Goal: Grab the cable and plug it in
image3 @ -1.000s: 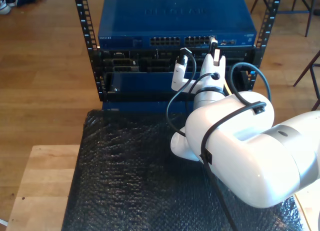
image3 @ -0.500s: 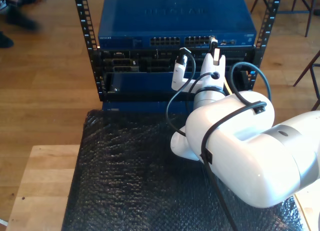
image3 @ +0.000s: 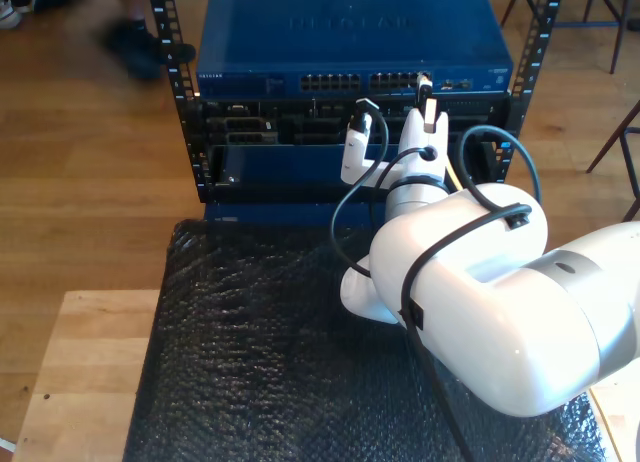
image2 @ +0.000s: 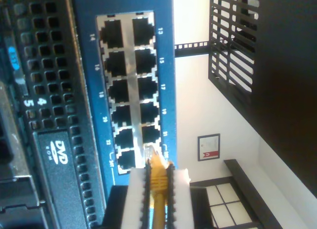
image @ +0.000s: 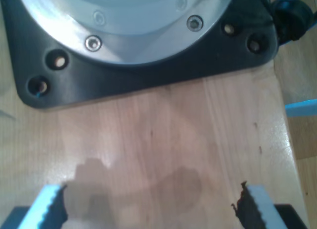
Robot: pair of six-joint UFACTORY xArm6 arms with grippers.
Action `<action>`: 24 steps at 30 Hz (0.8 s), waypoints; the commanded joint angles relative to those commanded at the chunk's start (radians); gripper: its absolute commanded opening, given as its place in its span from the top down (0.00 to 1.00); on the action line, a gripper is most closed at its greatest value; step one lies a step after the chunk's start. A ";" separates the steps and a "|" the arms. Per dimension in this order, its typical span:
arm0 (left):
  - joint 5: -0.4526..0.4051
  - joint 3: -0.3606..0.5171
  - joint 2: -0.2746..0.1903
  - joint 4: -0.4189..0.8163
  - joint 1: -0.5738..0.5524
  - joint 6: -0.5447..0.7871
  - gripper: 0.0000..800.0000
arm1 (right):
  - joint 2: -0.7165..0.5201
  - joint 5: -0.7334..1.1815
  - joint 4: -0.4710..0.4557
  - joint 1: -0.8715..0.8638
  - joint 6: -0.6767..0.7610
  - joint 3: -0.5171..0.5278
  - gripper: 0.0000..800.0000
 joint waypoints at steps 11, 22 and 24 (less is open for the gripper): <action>0.000 0.000 0.000 0.000 0.000 0.000 0.00 | 0.002 -0.002 -0.003 -0.002 0.000 0.009 1.00; 0.000 0.000 0.000 0.000 0.000 0.000 0.00 | 0.000 -0.002 -0.005 -0.006 0.000 0.008 1.00; 0.000 0.000 0.000 0.000 0.000 0.000 0.00 | -0.002 -0.002 -0.005 -0.006 0.000 0.008 1.00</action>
